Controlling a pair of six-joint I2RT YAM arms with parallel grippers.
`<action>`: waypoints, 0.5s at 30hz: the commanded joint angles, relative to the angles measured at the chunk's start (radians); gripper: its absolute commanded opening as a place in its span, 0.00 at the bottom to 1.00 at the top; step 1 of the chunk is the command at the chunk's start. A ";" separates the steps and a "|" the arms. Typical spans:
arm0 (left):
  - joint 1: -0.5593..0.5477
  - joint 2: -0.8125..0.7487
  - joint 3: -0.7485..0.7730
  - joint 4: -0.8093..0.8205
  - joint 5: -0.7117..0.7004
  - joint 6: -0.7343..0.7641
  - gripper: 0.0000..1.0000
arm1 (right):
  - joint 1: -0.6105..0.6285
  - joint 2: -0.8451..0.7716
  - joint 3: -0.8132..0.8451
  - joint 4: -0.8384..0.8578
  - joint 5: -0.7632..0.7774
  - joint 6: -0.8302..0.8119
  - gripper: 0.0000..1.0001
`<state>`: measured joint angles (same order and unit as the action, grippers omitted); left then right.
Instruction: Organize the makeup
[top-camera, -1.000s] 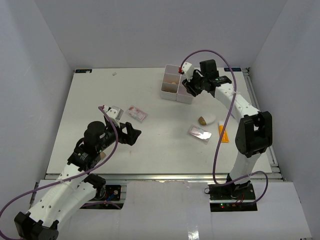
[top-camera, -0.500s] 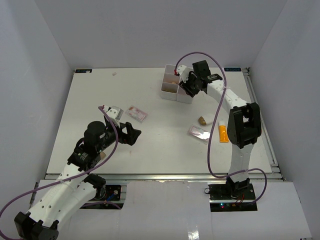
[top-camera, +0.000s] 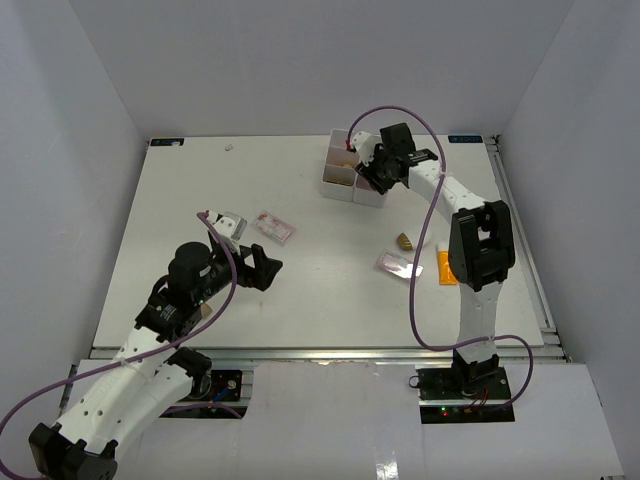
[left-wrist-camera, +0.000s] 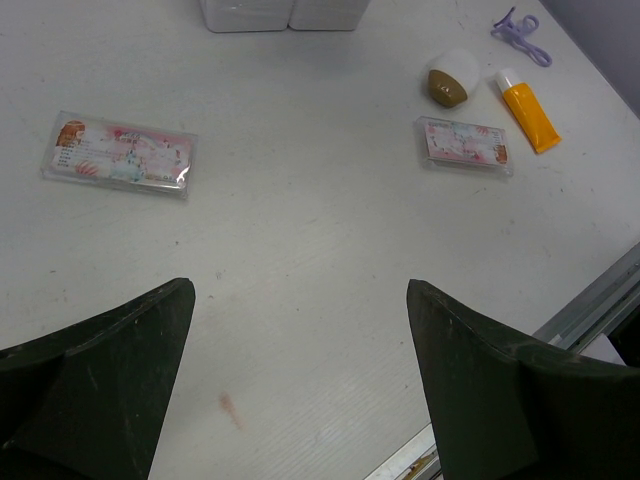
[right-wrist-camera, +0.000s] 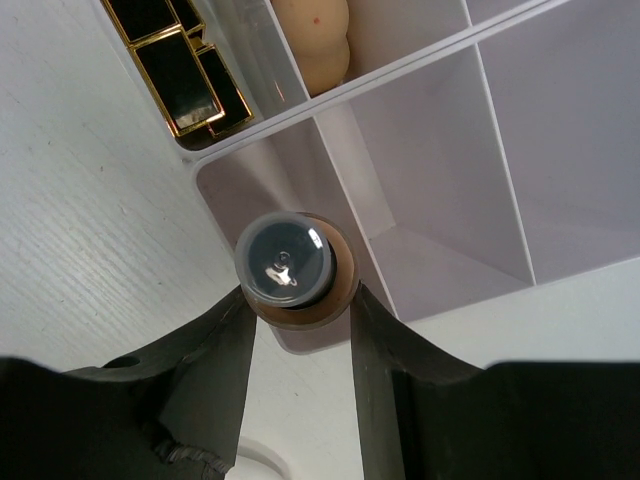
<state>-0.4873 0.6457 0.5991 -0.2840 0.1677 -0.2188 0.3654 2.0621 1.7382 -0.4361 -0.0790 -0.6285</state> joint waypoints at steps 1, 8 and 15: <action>0.004 0.000 -0.002 0.012 0.006 -0.004 0.98 | 0.010 -0.014 0.012 0.076 0.047 -0.001 0.46; 0.004 -0.002 -0.002 0.012 0.006 -0.003 0.98 | 0.013 -0.042 -0.029 0.097 0.055 -0.007 0.74; 0.004 -0.001 -0.005 0.012 -0.005 -0.009 0.98 | 0.017 -0.134 -0.065 0.065 -0.008 0.019 0.77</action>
<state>-0.4873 0.6472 0.5991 -0.2840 0.1673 -0.2189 0.3756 2.0517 1.6900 -0.3785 -0.0390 -0.6328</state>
